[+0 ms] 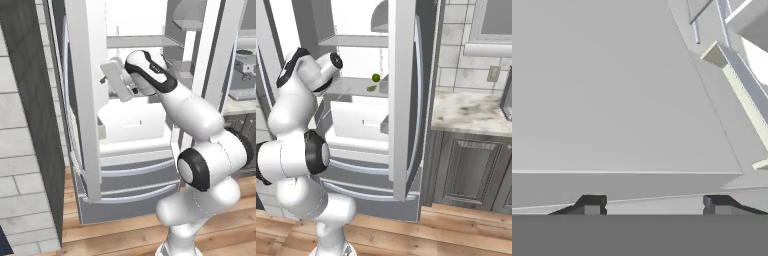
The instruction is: Take the lemon wedge from the fridge and place it on the plate with fish on the dining counter.
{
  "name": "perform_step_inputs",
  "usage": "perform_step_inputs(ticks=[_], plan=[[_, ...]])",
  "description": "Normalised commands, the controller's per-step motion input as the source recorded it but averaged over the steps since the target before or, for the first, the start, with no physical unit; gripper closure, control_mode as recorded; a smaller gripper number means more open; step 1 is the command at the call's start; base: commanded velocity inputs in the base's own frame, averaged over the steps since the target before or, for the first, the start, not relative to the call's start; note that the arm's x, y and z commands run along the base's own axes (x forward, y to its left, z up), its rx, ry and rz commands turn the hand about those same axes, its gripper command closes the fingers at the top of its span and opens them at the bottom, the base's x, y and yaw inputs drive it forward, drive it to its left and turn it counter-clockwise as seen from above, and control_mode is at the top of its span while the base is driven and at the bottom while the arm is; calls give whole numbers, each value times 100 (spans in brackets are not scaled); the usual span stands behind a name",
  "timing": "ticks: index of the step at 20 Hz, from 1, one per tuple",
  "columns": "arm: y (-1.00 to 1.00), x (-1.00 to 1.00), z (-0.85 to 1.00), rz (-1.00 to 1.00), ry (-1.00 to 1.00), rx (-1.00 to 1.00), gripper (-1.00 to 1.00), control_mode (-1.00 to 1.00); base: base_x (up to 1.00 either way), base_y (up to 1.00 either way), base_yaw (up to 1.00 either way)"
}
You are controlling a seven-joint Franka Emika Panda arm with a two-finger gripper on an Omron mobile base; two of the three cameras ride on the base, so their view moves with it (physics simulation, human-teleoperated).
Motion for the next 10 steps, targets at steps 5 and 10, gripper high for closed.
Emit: perform_step_inputs(ticks=[5, 10], plan=[[86, 48, -17, 18, 0, 2, -100, -100, 0, 0, 0], [100, 39, -36, 15, -2, 3, -100, -100, 0, 0, 0]])
